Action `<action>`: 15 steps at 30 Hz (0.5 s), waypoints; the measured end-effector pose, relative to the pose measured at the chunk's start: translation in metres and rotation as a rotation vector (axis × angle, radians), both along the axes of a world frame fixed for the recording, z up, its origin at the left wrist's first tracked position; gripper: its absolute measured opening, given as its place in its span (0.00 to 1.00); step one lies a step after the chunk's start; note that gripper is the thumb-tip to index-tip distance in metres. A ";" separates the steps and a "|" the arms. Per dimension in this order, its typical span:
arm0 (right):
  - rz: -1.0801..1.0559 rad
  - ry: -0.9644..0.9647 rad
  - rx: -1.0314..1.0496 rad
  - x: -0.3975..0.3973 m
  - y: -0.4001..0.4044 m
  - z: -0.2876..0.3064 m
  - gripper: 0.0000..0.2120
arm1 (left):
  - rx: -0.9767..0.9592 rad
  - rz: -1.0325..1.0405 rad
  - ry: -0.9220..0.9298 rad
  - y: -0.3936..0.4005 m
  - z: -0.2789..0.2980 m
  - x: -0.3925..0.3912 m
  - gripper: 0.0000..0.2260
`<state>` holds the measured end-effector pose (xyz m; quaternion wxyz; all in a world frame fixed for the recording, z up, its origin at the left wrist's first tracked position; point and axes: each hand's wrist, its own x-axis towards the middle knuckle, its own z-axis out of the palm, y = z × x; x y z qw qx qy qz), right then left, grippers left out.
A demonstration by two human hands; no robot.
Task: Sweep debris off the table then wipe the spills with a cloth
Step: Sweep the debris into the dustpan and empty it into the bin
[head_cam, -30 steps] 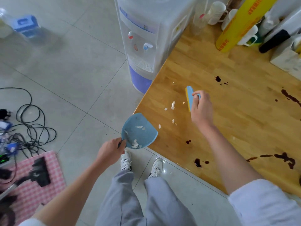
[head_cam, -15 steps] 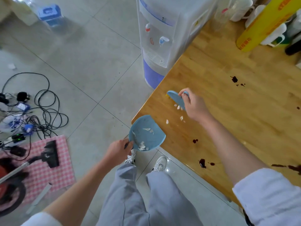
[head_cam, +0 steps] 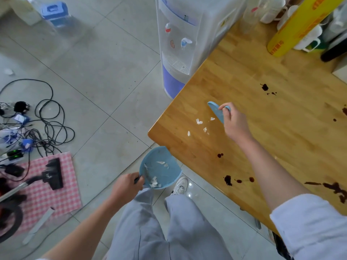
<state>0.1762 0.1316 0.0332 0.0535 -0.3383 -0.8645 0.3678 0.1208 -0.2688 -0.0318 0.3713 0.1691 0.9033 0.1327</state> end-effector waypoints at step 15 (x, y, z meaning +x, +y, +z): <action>-0.021 -0.015 -0.001 0.003 -0.018 0.014 0.10 | 0.034 0.018 -0.144 0.008 -0.051 0.035 0.16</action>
